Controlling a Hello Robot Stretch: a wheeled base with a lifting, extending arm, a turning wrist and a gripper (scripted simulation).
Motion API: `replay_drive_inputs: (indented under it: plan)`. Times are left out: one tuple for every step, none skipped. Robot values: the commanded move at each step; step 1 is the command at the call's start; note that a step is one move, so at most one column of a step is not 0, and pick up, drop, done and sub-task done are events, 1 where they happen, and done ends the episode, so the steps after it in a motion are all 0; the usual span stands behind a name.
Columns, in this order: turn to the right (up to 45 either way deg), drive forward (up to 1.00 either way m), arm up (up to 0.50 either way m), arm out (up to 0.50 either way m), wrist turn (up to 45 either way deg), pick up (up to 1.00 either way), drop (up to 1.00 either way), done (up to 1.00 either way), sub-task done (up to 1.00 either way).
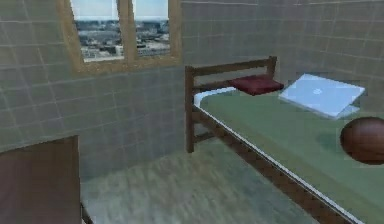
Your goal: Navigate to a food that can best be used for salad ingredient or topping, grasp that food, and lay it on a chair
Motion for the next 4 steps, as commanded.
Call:
replay_drive_inputs:
  plan:
    - [-45.0,0.0,0.0,0.0,0.0,0.0,0.0,0.0,0.0]
    - [-3.0,0.0,0.0,0.0,0.0,0.0,0.0,0.0,0.0]
    - [45.0,0.0,0.0,0.0,0.0,0.0,0.0,0.0,0.0]
    - [45.0,0.0,0.0,0.0,0.0,0.0,0.0,0.0,0.0]
